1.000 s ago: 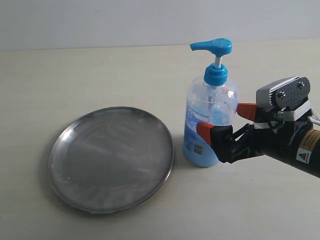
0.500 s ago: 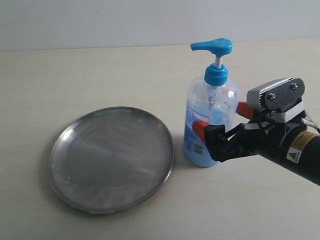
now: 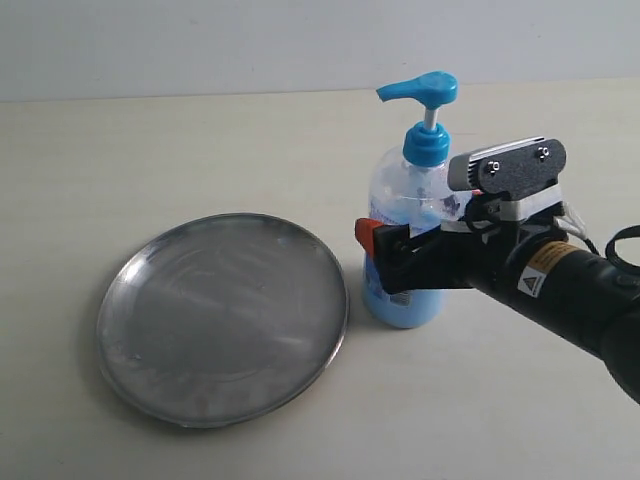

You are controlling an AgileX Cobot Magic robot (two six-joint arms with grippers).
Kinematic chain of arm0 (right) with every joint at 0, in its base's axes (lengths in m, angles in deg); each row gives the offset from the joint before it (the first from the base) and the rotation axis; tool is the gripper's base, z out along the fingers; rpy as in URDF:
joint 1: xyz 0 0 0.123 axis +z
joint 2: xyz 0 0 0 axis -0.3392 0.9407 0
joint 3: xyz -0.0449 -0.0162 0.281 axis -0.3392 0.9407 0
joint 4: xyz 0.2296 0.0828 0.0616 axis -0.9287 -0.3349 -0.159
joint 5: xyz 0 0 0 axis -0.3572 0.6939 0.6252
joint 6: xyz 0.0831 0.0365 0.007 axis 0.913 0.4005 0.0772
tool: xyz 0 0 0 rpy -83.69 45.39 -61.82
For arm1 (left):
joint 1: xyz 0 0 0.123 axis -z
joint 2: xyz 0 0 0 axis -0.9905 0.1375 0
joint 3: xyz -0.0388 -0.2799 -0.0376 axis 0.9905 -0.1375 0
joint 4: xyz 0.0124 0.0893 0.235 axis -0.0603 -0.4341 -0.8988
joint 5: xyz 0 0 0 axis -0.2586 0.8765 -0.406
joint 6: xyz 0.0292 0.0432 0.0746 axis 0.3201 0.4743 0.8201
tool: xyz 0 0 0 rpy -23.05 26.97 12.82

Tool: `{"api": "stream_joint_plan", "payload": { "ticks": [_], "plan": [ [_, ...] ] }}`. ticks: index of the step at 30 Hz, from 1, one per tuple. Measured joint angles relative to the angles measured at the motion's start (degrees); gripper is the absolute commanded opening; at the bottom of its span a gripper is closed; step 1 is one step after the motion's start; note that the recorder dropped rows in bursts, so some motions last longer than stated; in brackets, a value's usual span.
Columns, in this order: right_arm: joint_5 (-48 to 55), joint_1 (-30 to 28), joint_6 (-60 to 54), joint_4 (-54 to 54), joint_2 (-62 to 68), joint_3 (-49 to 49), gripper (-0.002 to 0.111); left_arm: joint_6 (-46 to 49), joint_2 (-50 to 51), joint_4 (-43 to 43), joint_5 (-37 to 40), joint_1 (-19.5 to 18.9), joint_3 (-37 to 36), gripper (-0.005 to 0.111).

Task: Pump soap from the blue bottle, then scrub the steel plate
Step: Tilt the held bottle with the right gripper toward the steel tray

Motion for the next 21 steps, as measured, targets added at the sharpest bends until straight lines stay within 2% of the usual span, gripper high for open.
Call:
{"api": "stream_joint_plan", "payload": {
  "ticks": [5, 7, 10, 13, 19, 21],
  "plan": [
    [2.23, 0.35, -0.24, -3.90, 0.90, -1.78, 0.103, 0.00, 0.00, 0.00, 0.00, 0.00, 0.00, 0.001],
    [2.37, 0.35, -0.24, -4.45, 1.05, -1.92, 0.099, 0.00, 0.00, 0.00, 0.00, 0.00, 0.00, 0.001],
    [2.49, 0.35, -0.33, -4.62, 1.05, -2.01, 0.088, 0.00, 0.00, 0.00, 0.00, 0.00, 0.00, 0.001],
    [2.49, 0.35, -0.49, -4.73, 1.05, -2.01, 0.066, 0.00, 0.00, 0.00, 0.00, 0.00, 0.00, 0.001],
    [2.49, 0.35, -0.83, -4.77, 1.05, -2.01, 0.004, 0.00, 0.00, 0.00, 0.00, 0.00, 0.00, 0.001],
    [2.59, 0.35, -0.96, -4.77, 1.05, -2.06, 0.000, 0.00, 0.00, 0.00, 0.00, 0.00, 0.00, 0.001]
  ]
}}
